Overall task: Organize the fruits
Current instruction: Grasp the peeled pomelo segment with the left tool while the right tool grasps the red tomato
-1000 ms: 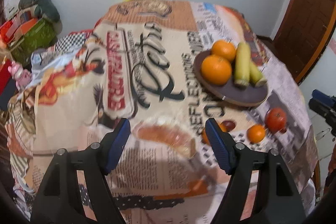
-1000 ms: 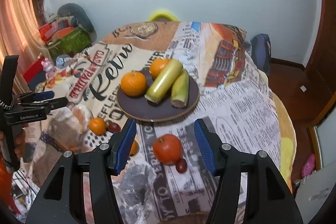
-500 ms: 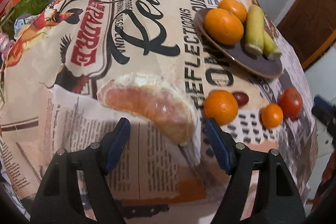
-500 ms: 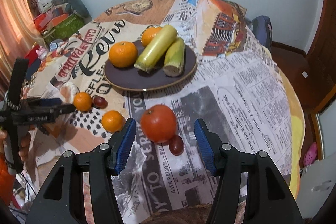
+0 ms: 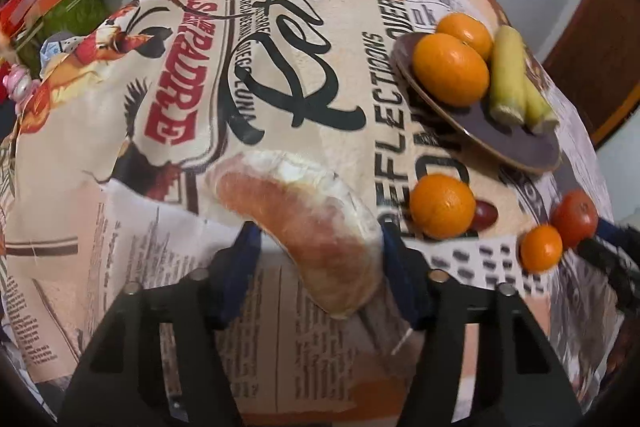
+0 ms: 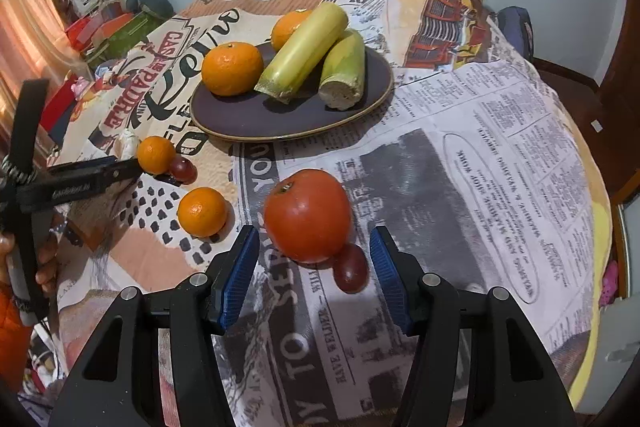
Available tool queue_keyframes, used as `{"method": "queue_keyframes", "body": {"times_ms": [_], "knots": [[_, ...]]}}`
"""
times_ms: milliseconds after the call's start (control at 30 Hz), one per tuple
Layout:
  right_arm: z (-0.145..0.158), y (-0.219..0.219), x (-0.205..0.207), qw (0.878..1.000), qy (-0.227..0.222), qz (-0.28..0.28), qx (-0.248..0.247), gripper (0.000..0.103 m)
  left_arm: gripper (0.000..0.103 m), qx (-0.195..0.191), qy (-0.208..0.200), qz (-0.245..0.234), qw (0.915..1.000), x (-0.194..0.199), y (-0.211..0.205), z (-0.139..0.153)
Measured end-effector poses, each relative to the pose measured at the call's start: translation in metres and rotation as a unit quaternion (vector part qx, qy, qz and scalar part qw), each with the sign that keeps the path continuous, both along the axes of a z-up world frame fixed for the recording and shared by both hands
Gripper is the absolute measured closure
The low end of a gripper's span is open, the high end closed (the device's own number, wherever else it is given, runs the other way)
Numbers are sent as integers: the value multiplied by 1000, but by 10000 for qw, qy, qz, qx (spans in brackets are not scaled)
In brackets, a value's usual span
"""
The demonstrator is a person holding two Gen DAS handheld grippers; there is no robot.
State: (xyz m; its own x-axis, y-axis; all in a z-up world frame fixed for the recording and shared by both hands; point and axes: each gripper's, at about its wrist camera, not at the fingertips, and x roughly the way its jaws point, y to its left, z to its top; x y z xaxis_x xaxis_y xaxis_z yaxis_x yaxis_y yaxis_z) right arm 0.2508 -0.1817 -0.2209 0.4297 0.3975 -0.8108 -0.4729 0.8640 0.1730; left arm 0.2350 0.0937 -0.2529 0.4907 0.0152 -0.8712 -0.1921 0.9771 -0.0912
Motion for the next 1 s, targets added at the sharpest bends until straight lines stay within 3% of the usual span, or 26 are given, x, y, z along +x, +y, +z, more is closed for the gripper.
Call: {"method": "queue_keyframes", "body": {"times_ms": [167, 433, 533, 600, 833, 1000], "knots": [[-1, 9, 5, 9999, -70, 78, -1, 49, 61, -81, 4, -207, 9998, -24, 4, 4], [-3, 9, 9, 9999, -9, 102, -39, 49, 61, -212, 136, -493, 9985, -48, 11, 9], [-3, 10, 9, 9999, -9, 97, -50, 49, 55, -340, 198, -442, 9982, -45, 13, 10], [-3, 11, 8, 9999, -31, 106, -79, 49, 44, -409, 196, -381, 9982, -41, 13, 9], [-4, 12, 9, 9998, -89, 144, -137, 49, 43, -339, 169, -179, 9991, -17, 14, 1], [-7, 12, 13, 9996, -102, 90, -266, 55, 58, -123, 103, -157, 9997, -7, 16, -2]]}}
